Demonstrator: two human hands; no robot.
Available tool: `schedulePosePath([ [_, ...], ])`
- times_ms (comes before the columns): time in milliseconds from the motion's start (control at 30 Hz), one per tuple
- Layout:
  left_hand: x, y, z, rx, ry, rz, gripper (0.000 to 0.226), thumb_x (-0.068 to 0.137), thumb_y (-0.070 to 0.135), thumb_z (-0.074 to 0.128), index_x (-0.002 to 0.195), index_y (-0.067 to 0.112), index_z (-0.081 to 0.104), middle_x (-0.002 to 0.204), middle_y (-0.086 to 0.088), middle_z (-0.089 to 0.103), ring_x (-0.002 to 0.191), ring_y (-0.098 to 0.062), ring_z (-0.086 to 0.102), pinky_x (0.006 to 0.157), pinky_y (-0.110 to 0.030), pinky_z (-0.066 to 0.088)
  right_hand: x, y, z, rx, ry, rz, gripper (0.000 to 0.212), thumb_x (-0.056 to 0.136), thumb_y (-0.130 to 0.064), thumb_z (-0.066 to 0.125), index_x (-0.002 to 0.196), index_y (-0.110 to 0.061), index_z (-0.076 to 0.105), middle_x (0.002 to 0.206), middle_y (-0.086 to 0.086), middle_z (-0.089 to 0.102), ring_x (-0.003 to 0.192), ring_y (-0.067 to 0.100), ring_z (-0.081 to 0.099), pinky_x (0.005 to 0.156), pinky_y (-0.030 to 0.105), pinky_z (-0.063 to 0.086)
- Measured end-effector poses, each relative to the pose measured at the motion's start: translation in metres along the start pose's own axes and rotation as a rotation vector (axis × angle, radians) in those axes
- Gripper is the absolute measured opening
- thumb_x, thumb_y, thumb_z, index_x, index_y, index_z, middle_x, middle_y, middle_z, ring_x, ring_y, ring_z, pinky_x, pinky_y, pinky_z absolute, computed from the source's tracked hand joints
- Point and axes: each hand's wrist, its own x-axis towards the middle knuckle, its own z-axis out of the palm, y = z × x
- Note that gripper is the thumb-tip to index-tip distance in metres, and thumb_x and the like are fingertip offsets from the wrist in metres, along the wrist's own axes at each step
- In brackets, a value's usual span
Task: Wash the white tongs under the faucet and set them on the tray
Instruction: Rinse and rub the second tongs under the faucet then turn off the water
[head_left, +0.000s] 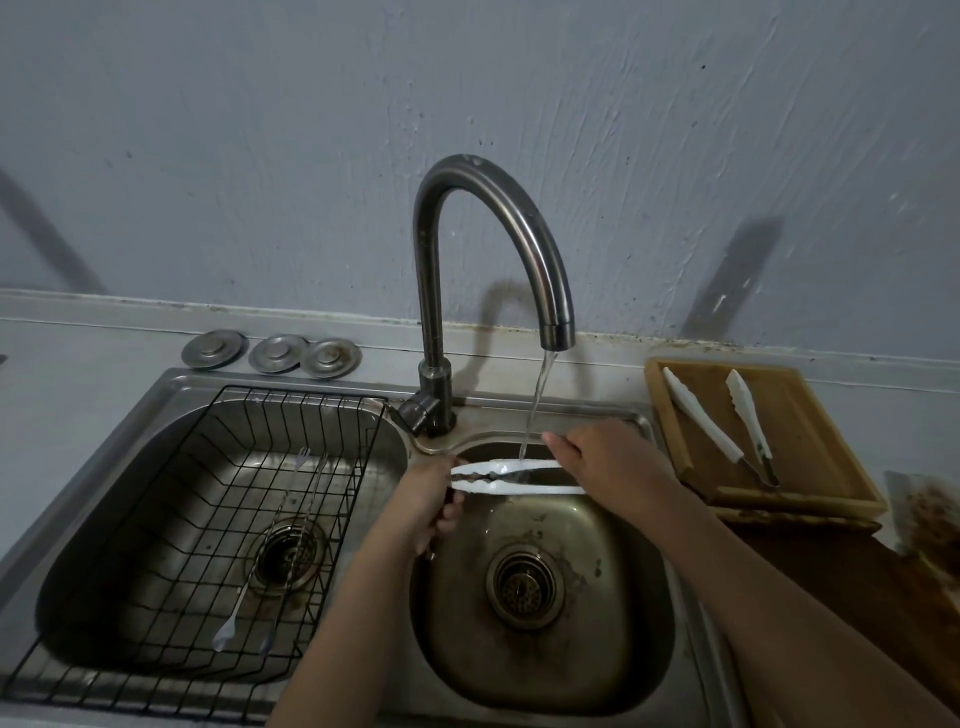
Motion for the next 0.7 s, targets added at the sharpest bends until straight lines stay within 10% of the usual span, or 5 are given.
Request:
schedulePosePath([
  [300, 0.000, 0.007, -0.002, 0.192, 0.164, 0.225, 0.036, 0.096, 0.022, 0.037, 0.069, 0.011, 0.059, 0.047, -0.003, 0.046, 0.031, -0.008, 0.036, 0.037, -0.017, 0.025, -0.014, 0.009, 0.021, 0.313, -0.107, 0.058, 0.039, 0.086, -0.054, 0.048, 0.089, -0.017, 0.057, 0.077, 0.002, 0.062, 0.063, 0.014, 0.057, 0.057, 0.031, 0.051],
  [467, 0.005, 0.004, 0.003, 0.215, 0.216, 0.252, 0.053, 0.101, 0.040, 0.021, 0.086, 0.011, 0.063, 0.052, -0.005, 0.050, 0.035, -0.010, 0.042, 0.037, -0.019, 0.031, -0.024, 0.014, 0.028, 0.223, -0.196, 0.066, 0.075, 0.063, -0.063, 0.069, 0.121, -0.025, 0.041, 0.100, -0.005, 0.053, 0.075, 0.002, 0.050, 0.057, 0.018, 0.039],
  [700, 0.014, 0.010, -0.022, 0.501, 0.578, 0.371, 0.051, 0.095, 0.028, 0.048, 0.127, -0.007, 0.028, 0.123, -0.031, 0.055, 0.109, -0.041, 0.056, 0.085, -0.041, 0.044, -0.037, 0.017, 0.035, 0.625, -0.290, 0.282, 0.031, 0.092, -0.038, 0.052, 0.114, -0.016, 0.052, 0.069, -0.001, 0.055, 0.041, 0.002, 0.049, 0.037, 0.018, 0.037],
])
